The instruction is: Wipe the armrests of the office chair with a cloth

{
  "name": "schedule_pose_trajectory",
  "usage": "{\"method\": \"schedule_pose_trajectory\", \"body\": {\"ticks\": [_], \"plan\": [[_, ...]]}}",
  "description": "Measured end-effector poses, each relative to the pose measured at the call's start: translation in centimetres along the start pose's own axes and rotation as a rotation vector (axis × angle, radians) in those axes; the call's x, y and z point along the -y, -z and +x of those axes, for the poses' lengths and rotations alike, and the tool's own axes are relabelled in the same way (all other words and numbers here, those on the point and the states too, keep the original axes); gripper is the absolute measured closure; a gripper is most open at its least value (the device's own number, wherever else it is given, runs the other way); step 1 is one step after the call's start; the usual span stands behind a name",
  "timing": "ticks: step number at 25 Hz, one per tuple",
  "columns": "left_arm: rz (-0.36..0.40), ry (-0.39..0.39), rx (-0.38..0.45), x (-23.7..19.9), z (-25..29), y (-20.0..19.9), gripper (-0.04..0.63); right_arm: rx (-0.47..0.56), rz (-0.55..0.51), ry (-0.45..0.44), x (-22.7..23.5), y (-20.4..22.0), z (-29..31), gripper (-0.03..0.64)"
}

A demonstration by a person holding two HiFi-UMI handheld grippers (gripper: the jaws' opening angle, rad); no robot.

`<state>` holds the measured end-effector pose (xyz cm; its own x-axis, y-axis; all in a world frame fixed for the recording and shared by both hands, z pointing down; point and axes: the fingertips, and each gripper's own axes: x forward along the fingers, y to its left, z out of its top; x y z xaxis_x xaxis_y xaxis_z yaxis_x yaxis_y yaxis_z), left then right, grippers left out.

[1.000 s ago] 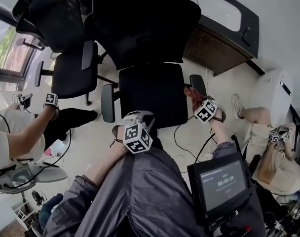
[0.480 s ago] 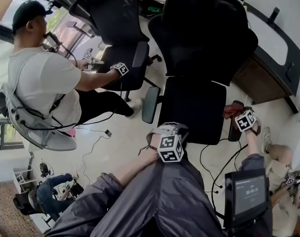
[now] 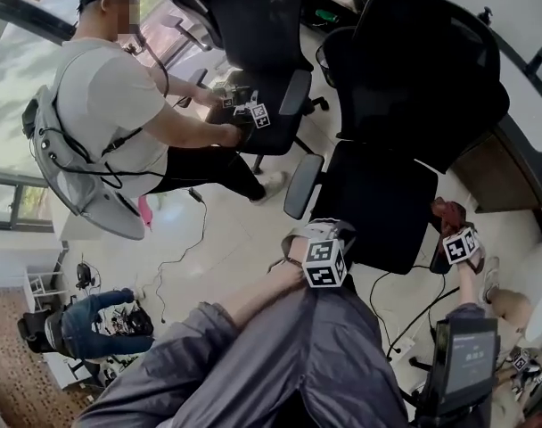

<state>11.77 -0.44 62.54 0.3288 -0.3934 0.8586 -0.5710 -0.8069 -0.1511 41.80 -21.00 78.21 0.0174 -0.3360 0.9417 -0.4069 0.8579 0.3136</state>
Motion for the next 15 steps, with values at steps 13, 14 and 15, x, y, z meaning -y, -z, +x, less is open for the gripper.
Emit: {"method": "schedule_pose_trajectory", "body": {"ticks": [13, 14, 15], "plan": [[0.005, -0.036, 0.039, -2.6, -1.2, 3.2, 0.578, 0.062, 0.045, -0.144, -10.2, 3.7, -4.9, 0.572], [0.003, -0.038, 0.033, -2.8, -1.5, 3.8, 0.578, 0.073, 0.05, -0.144, -10.1, 3.3, -4.9, 0.572], [0.001, -0.039, 0.025, -2.9, -1.8, 4.1, 0.578, 0.08, 0.052, -0.141, -10.0, 3.0, -4.9, 0.572]]}}
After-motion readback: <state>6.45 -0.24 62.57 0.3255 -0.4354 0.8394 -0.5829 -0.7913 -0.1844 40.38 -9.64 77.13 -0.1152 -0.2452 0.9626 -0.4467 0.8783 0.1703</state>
